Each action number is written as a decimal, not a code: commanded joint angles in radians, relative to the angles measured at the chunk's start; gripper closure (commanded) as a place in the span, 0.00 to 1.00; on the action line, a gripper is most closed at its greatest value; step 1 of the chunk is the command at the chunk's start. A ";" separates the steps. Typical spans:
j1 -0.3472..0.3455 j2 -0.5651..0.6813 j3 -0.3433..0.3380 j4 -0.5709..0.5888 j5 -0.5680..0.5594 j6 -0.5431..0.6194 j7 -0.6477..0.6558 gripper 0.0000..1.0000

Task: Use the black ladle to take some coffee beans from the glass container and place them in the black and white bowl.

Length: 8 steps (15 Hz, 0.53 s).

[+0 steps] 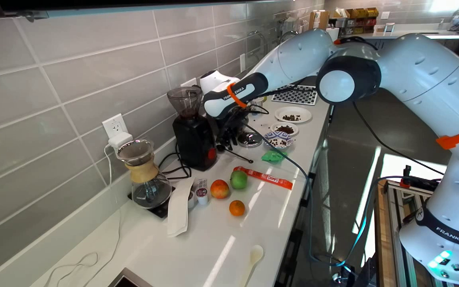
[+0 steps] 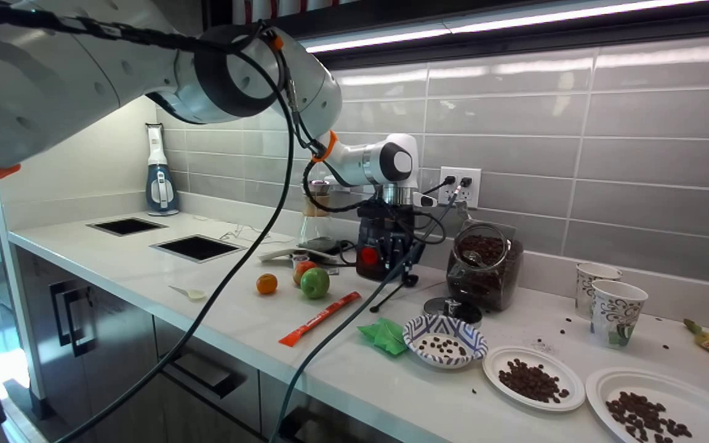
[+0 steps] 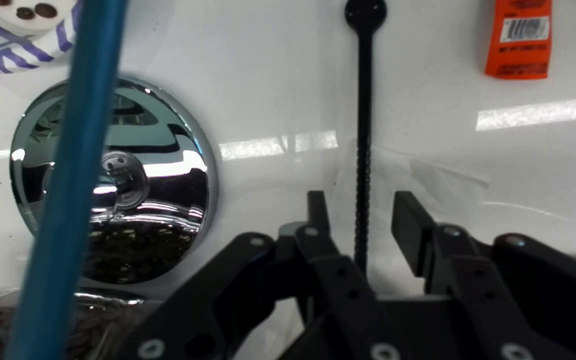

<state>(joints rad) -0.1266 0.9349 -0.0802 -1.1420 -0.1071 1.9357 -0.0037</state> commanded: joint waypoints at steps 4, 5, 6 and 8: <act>-0.012 -0.024 0.032 -0.008 0.080 -0.015 -0.012 0.05; -0.013 -0.034 0.036 -0.020 0.090 -0.009 -0.014 0.01; -0.013 -0.043 0.039 -0.029 0.096 -0.008 -0.015 0.00; -0.011 -0.079 0.042 -0.066 0.110 -0.007 -0.003 0.00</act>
<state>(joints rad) -0.1356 0.9162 -0.0561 -1.1402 -0.0342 1.9345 -0.0042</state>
